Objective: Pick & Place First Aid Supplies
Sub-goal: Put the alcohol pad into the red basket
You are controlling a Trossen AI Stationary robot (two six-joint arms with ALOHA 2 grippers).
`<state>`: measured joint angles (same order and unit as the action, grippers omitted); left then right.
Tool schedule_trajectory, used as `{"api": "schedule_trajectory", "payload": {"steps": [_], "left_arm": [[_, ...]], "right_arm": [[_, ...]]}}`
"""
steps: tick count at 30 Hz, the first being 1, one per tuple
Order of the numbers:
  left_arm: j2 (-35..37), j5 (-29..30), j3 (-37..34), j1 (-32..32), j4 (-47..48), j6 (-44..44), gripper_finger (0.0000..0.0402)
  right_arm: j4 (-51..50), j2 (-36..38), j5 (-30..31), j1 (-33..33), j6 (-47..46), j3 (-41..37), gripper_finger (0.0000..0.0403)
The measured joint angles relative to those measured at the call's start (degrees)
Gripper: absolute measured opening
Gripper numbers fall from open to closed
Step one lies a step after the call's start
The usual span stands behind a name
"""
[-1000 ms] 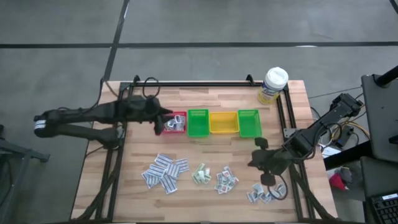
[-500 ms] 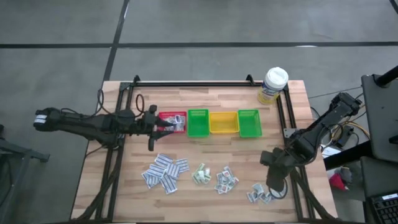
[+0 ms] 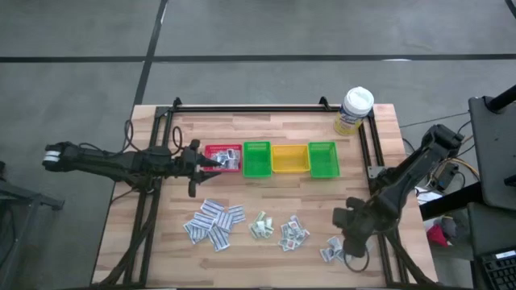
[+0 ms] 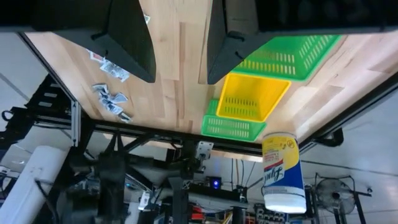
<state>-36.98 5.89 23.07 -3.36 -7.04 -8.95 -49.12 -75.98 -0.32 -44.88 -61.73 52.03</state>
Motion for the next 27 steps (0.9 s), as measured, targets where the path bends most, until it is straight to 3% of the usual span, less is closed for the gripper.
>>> {"api": "schedule_trajectory", "payload": {"steps": [9,21,27], "left_arm": [[1.3,0.0,0.0,0.0,-0.1,0.0,0.0138],[1.3,0.0,0.0,0.0,-0.3,-0.1,0.0138],[1.3,0.0,0.0,0.0,-0.3,-0.4,0.0138]], "right_arm": [[1.6,-9.2,-3.2,0.0,11.5,0.0,0.0008],[4.7,-11.5,-3.0,1.1,15.2,0.0,0.001],[5.1,-11.5,-2.7,1.4,15.9,0.0,0.0044]]}}
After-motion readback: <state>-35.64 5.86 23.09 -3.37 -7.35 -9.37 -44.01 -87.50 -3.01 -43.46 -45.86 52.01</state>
